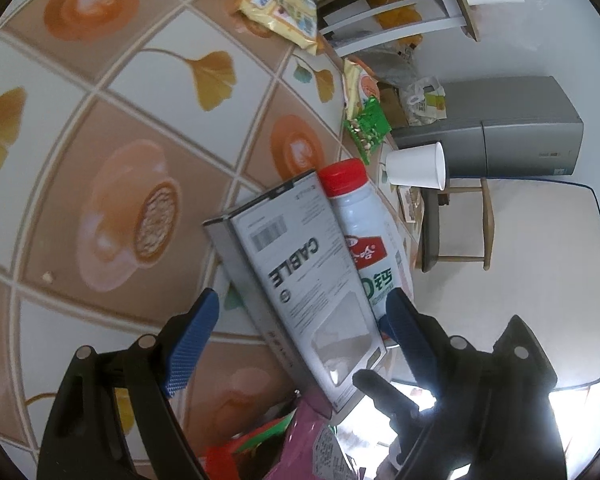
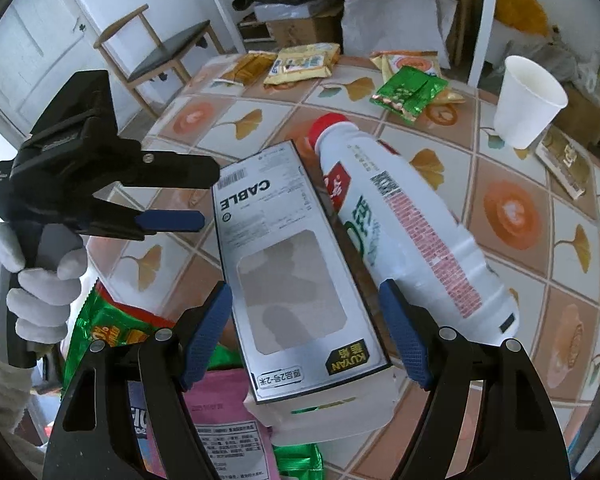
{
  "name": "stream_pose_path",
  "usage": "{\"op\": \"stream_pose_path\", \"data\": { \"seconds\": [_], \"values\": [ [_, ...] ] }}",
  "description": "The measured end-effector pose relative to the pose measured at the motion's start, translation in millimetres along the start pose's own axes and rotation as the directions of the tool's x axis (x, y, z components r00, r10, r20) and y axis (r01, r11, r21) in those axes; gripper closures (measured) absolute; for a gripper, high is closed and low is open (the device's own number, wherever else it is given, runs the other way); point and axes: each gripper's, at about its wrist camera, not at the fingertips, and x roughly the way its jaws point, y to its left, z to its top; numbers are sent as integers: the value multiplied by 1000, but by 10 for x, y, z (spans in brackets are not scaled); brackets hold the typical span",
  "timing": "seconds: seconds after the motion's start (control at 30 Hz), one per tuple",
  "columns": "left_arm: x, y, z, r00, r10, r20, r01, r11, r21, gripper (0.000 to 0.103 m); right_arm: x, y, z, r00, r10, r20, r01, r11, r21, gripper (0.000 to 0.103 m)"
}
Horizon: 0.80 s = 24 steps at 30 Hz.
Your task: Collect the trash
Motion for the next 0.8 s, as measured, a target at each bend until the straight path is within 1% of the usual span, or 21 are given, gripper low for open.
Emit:
{"op": "stream_pose_path", "data": {
  "seconds": [0.27, 0.43, 0.67, 0.8],
  "values": [
    [38, -13, -90, 999, -32, 1, 32, 999, 5, 21, 93, 78, 61, 1000, 11, -26, -11, 1000, -19, 31],
    [18, -2, -82, 999, -38, 16, 38, 999, -6, 21, 157, 134, 100, 999, 5, -53, -7, 999, -39, 30],
    [41, 3, -62, 999, -42, 12, 42, 999, -15, 21, 216, 201, 172, 998, 14, -66, -17, 999, -48, 30],
    [42, 22, -55, 998, -66, 13, 67, 997, -27, 21, 261, 245, 205, 998, 13, -67, -17, 998, -58, 30]
  ]
}}
